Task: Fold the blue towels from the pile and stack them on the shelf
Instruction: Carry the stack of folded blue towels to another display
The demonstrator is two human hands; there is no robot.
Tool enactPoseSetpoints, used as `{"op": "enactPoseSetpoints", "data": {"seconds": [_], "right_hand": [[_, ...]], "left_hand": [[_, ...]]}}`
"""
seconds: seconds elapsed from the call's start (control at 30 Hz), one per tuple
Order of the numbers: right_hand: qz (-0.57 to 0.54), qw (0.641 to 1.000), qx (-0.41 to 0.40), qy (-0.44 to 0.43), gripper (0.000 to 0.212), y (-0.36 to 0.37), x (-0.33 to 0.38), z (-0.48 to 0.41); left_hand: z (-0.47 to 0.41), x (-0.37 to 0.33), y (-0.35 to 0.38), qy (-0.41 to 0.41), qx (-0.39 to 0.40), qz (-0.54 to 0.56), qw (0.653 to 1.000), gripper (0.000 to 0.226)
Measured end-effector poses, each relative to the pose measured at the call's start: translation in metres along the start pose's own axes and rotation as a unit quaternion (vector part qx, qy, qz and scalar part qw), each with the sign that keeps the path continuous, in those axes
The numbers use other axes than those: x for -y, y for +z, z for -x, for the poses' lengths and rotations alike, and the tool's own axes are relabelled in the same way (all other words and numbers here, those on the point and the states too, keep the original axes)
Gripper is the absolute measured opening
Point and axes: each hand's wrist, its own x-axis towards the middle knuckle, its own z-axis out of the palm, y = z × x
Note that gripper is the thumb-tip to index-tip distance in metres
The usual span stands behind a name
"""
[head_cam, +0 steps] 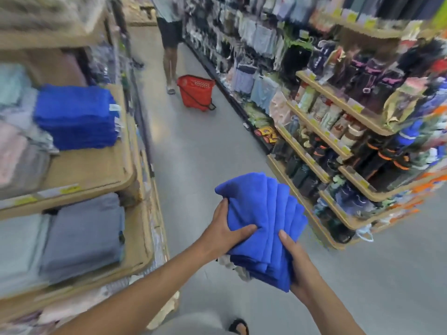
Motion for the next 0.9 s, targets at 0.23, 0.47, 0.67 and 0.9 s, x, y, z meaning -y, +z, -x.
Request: {"op": "enactPoseSetpoints", "data": {"seconds": [0.23,0.47,0.67,0.9], "right_hand": [[0.077,0.982,0.157,0.069,0.074,0.038,0.066,-0.121],[0.125,0.946,0.280,0.105,0.078,0.121,0.109,-0.235],[0.164,0.898,0.395,0.103,0.093,0.209,0.138,-0.315],[0.164,0.815,0.527,0.177,0.080,0.357,0.127,-0.367]], "left_hand": [[-0.058,-0.015,-0.050,-0.004,-0.177,-0.013,0.984,0.099],[-0.101,-0.041,-0.128,0.016,-0.330,-0.036,0.943,0.098],[-0.121,-0.074,-0.192,0.041,-0.454,-0.073,0.887,0.102],[-0.087,-0.102,-0.261,0.007,-0.639,-0.096,0.763,0.103]]}}
